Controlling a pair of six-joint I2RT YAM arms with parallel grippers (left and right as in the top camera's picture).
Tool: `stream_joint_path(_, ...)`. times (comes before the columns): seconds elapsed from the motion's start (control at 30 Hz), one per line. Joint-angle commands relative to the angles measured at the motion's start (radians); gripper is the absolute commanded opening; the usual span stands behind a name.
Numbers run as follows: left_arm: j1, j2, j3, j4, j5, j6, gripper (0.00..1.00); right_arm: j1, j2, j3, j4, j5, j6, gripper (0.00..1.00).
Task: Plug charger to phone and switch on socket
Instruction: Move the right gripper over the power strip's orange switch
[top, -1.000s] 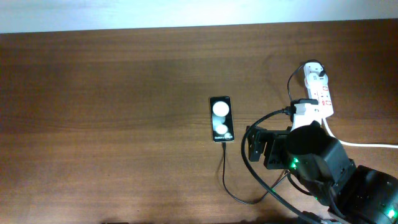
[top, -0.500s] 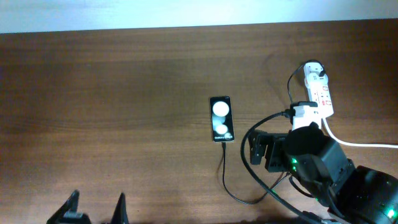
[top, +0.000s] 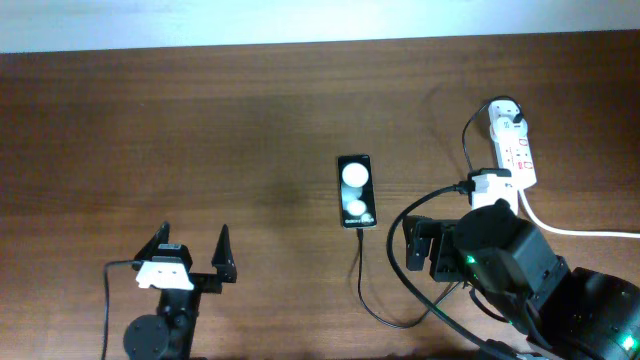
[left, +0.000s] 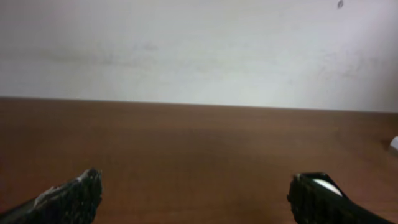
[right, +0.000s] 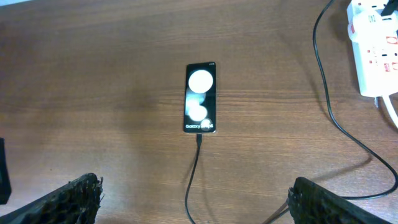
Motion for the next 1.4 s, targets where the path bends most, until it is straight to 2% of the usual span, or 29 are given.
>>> stream_joint_path(0.0, 0.003, -0.006, -0.074, 0.093, -0.004, 0.012, 0.99, -0.001, 0.001, -0.002, -0.006, 0.002, 0.007, 0.99)
stream_joint_path(0.13, 0.003, -0.006, -0.126, 0.082, -0.004, 0.013, 0.99, -0.001, 0.001, -0.002, -0.006, 0.002, 0.007, 0.99)
stream_joint_path(0.43, 0.003, -0.006, -0.126, 0.072, -0.005, 0.013, 0.99, -0.001, 0.003, -0.002, 0.0, 0.003, 0.007, 0.99)
stream_joint_path(0.5, 0.003, -0.006, -0.126, 0.072, -0.005, 0.012, 0.99, -0.001, 0.021, -0.002, 0.014, 0.002, 0.008, 0.85)
stream_joint_path(0.6, 0.003, -0.006, -0.126, 0.072, -0.005, 0.013, 0.99, -0.001, 0.067, -0.002, 0.005, -0.015, 0.008, 0.5)
stream_joint_path(0.7, 0.003, -0.006, -0.126, 0.072, -0.005, 0.013, 0.99, -0.001, 0.082, -0.002, -0.026, -0.082, 0.008, 0.28)
stream_joint_path(0.73, 0.003, -0.006, -0.126, 0.072, -0.008, 0.013, 0.99, -0.001, 0.082, -0.002, -0.041, -0.083, 0.008, 0.24)
stream_joint_path(0.77, 0.003, -0.005, -0.126, 0.072, -0.008, 0.029, 0.99, -0.001, 0.082, -0.002, -0.045, -0.083, 0.008, 0.22)
stream_joint_path(0.83, 0.003, -0.002, -0.126, 0.071, -0.007, 0.197, 0.99, -0.001, 0.082, -0.002, -0.043, -0.061, 0.084, 0.18)
stream_joint_path(0.87, 0.003, -0.002, -0.126, 0.071, -0.007, 0.219, 0.99, -0.001, 0.082, -0.002, -0.043, -0.044, 0.125, 0.17)
stream_joint_path(0.97, 0.003, -0.002, -0.125, 0.071, -0.007, 0.219, 0.99, -0.001, 0.082, -0.002, -0.044, 0.004, 0.254, 0.09)
stream_joint_path(1.13, 0.003, -0.002, -0.125, 0.072, -0.007, 0.219, 0.99, -0.017, 0.082, -0.002, -0.045, 0.026, 0.304, 0.04)
stream_joint_path(1.2, 0.003, -0.002, -0.125, 0.072, -0.007, 0.219, 0.99, -0.086, 0.082, 0.003, -0.059, 0.023, 0.304, 0.04)
stream_joint_path(1.3, 0.003, -0.002, -0.125, 0.072, -0.007, 0.219, 0.99, -0.274, 0.091, 0.05, -0.149, -0.018, 0.288, 0.04)
stream_joint_path(1.37, 0.003, -0.002, -0.125, 0.072, -0.007, 0.219, 0.99, -0.396, 0.119, 0.105, -0.176, -0.076, 0.186, 0.04)
